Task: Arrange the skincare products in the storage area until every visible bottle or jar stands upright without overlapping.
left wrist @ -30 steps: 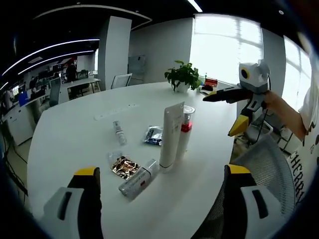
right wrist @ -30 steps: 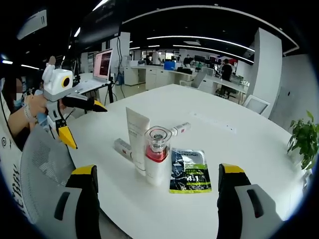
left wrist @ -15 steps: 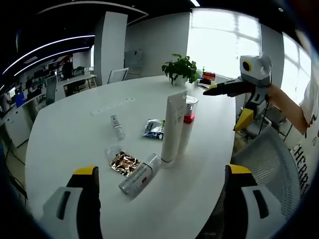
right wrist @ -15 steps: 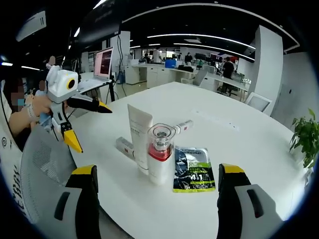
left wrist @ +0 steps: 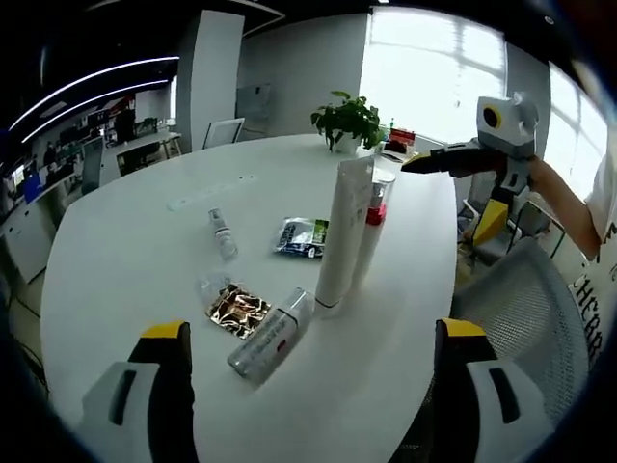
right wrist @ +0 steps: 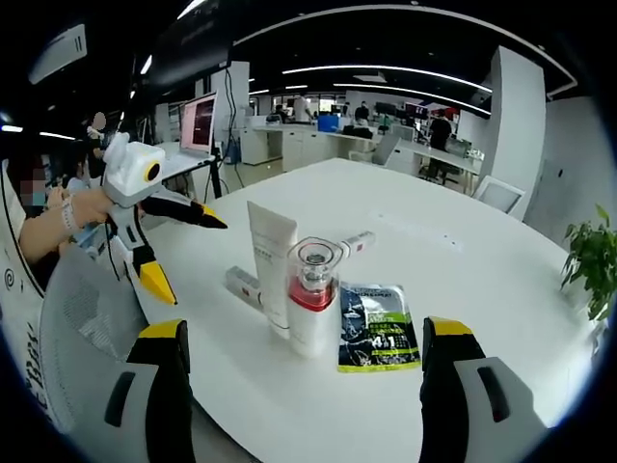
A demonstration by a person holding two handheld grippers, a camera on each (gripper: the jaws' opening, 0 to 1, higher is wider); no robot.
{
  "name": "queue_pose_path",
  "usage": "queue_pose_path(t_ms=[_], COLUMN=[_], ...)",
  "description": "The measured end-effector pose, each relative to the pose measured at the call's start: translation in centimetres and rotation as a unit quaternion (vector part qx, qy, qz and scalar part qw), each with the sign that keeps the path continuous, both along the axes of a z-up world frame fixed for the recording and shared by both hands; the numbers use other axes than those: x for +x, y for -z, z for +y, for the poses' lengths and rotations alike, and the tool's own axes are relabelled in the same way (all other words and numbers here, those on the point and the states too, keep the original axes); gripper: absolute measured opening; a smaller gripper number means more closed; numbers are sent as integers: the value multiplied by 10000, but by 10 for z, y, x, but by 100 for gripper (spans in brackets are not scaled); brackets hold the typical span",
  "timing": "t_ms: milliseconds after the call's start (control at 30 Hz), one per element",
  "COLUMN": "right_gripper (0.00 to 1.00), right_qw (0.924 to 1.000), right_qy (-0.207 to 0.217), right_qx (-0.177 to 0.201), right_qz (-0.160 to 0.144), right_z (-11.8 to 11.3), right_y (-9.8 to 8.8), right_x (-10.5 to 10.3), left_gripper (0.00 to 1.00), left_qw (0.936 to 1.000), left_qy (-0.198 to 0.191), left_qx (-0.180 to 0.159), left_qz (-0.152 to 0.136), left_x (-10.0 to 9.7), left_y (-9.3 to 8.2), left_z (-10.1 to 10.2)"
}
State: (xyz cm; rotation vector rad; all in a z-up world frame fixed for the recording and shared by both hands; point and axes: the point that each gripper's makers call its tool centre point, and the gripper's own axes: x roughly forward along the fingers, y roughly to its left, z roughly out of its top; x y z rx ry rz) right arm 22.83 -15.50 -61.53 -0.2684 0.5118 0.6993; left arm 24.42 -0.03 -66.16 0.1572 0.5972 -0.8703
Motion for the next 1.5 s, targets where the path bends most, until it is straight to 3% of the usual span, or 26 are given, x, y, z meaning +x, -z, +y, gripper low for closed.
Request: queue_pose_path(t_ms=[567,733,867,967,1167,1333,1500], right_gripper=[95,95,95,95,95,94,93], right_qw=[9998,9998,9997,9997,9996,9995,9993], right_qy=[-78,-56,-69,-70,-87,-81,-74], right_qx=[22,16,16,6,-14,-19,-18], right_qz=[182,212,235,245,280,313,364], right_z=[3,1,1,1,3,2,3], right_y=[7,9,10,11,13,15,16], right_x=[-8,-9,-10,-10,-11,-13,-14], left_gripper=[97,94,82,81,74,76,62], left_qw=[9994,9984,9985,9978,9933,9882,9835], left_qy=[217,358,338,404,690,969,1166], left_qx=[264,424,428,517,926,1185,1381], left_qz=[97,74,37,44,-10,-85,-13], left_x=[8,10,19,23,27,29,30], left_y=[17,25,29,33,43,53,62], left_z=[-6,-9,-8,-7,-9,-13,-14])
